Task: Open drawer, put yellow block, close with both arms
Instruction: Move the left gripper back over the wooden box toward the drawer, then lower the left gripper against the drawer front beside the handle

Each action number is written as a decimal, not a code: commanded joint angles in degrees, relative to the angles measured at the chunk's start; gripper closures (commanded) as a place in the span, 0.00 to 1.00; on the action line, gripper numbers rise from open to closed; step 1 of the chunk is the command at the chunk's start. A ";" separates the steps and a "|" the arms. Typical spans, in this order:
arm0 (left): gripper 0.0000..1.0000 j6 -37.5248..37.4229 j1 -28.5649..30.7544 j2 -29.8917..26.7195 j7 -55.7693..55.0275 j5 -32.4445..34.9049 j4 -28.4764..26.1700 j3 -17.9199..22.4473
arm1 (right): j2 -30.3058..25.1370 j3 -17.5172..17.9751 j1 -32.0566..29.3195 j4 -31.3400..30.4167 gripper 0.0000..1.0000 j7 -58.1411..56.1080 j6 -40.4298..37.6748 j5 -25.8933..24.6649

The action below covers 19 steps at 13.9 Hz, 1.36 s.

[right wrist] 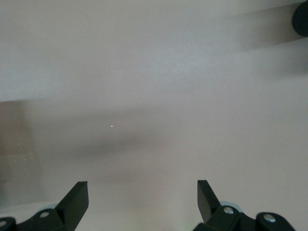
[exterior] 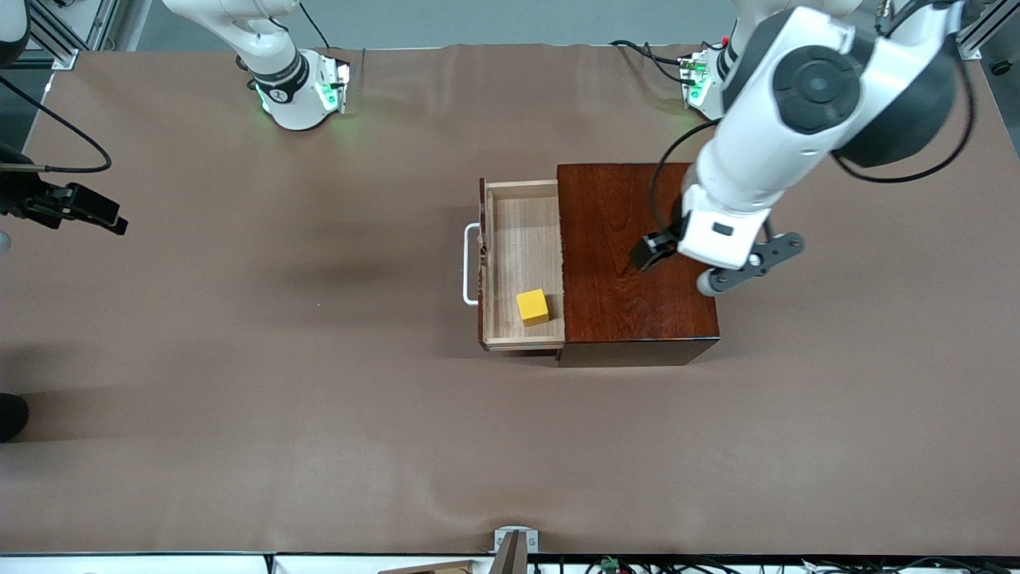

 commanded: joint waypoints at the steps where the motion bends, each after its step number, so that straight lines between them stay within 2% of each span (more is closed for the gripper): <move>1: 0.00 3.95 -2.20 2.47 -11.21 0.40 1.90 0.13 | 0.06 0.40 0.27 0.25 0.00 0.61 -0.17 -1.25; 5: 0.00 13.18 -5.80 5.28 -28.10 0.40 1.99 0.13 | 0.15 0.40 0.45 0.25 0.00 0.70 0.01 -1.17; 9: 0.00 19.25 -11.24 8.97 -44.09 0.92 2.16 0.66 | 0.59 0.40 -0.17 0.34 0.00 0.70 0.53 -0.46; 12: 0.00 21.63 -14.67 11.78 -53.76 1.01 4.26 0.92 | 0.50 0.31 -0.26 0.60 0.00 0.88 0.54 -0.37; 17: 0.00 26.91 -20.73 15.38 -78.71 1.19 5.59 1.10 | 0.23 0.40 0.27 0.60 0.00 0.70 0.62 -0.46; 19: 0.00 27.00 -22.93 16.96 -88.99 1.54 5.68 3.10 | -0.03 0.40 0.01 0.52 0.00 0.79 0.80 -0.29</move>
